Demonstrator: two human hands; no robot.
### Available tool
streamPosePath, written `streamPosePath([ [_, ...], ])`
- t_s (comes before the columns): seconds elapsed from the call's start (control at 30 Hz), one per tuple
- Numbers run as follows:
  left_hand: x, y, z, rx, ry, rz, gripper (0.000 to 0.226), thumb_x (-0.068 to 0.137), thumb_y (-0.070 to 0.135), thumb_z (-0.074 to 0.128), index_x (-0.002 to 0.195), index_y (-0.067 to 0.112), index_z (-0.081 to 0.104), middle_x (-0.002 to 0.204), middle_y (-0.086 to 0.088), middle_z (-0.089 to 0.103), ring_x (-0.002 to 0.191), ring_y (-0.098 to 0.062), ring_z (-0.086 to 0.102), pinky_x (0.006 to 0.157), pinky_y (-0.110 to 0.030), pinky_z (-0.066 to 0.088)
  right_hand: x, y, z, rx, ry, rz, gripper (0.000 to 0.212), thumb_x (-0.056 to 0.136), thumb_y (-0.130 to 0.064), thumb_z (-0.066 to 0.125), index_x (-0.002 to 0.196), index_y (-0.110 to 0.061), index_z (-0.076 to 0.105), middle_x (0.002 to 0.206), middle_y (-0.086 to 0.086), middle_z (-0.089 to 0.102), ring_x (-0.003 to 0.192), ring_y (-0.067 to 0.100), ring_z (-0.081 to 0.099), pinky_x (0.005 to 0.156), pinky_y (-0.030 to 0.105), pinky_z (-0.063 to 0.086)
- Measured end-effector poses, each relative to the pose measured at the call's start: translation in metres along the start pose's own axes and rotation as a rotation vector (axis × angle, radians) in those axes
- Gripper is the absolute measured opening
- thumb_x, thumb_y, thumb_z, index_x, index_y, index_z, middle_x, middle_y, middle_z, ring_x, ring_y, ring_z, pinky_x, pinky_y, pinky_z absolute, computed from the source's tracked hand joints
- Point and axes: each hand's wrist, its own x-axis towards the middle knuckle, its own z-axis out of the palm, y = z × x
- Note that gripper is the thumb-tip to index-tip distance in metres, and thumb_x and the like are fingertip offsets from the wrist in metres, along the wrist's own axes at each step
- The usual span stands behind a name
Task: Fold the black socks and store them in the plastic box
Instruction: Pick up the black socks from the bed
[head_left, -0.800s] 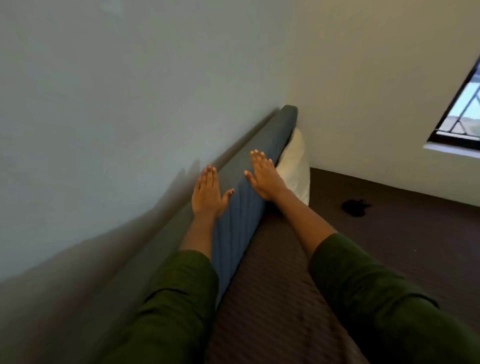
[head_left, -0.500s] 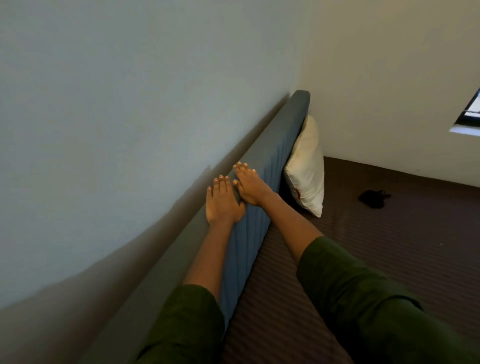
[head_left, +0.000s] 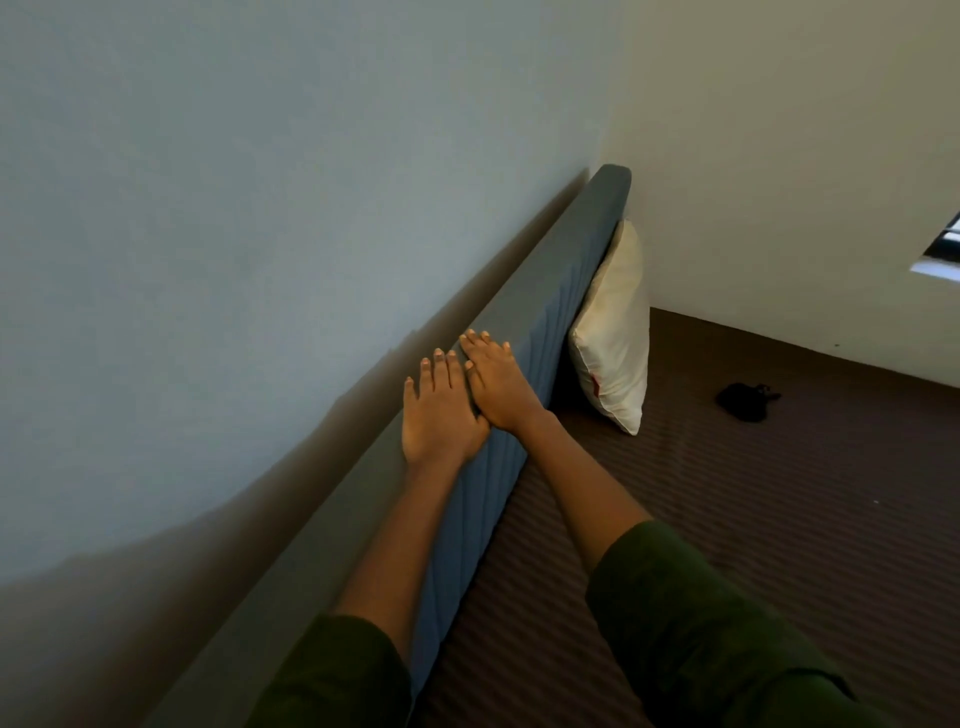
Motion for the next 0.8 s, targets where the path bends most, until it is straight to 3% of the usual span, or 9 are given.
streamPosePath([
  [0.33,0.002,-0.001,-0.006,0.039,-0.016,0.006,0.075,0.093,0.045,0.036,0.152,0.008,0.008,0.16,-0.013,0.012,0.147,-0.026,0.013,0.119,-0.043,0.016,0.005,0.007,0.006,0.041,0.071,-0.027,0.045,0.101,-0.015,0.03,0.144,-0.004,0.033,0.154,0.011,0.031,0.146,0.024,0.019,0.12,0.039,0.005],
  [0.57,0.013,0.002,-0.002,0.091,-0.027,-0.019,0.083,0.088,0.051,0.041,0.152,0.008,0.009,0.159,-0.013,0.015,0.148,-0.025,0.013,0.118,-0.044,0.02,0.015,0.023,0.005,-0.114,0.191,-0.17,0.062,0.089,-0.04,0.018,0.132,-0.013,0.053,0.135,0.004,0.055,0.126,0.019,0.046,0.104,0.035,0.028],
  [0.7,0.037,0.02,0.006,0.104,-0.067,-0.046,0.085,0.086,0.048,0.044,0.151,0.003,0.011,0.158,-0.015,0.016,0.148,-0.026,0.013,0.119,-0.045,0.019,0.031,0.045,-0.007,-0.034,0.102,-0.276,0.046,0.095,-0.028,0.032,0.13,-0.009,0.055,0.135,0.009,0.055,0.128,0.024,0.048,0.11,0.041,0.03],
  [0.8,0.069,0.038,0.014,0.095,-0.077,-0.056,0.085,0.086,0.045,0.046,0.151,0.003,0.011,0.159,-0.014,0.015,0.148,-0.026,0.011,0.119,-0.044,0.017,0.053,0.066,-0.021,-0.041,0.024,-0.263,0.042,0.1,-0.018,0.034,0.138,-0.007,0.045,0.146,0.009,0.044,0.139,0.025,0.034,0.117,0.043,0.017],
])
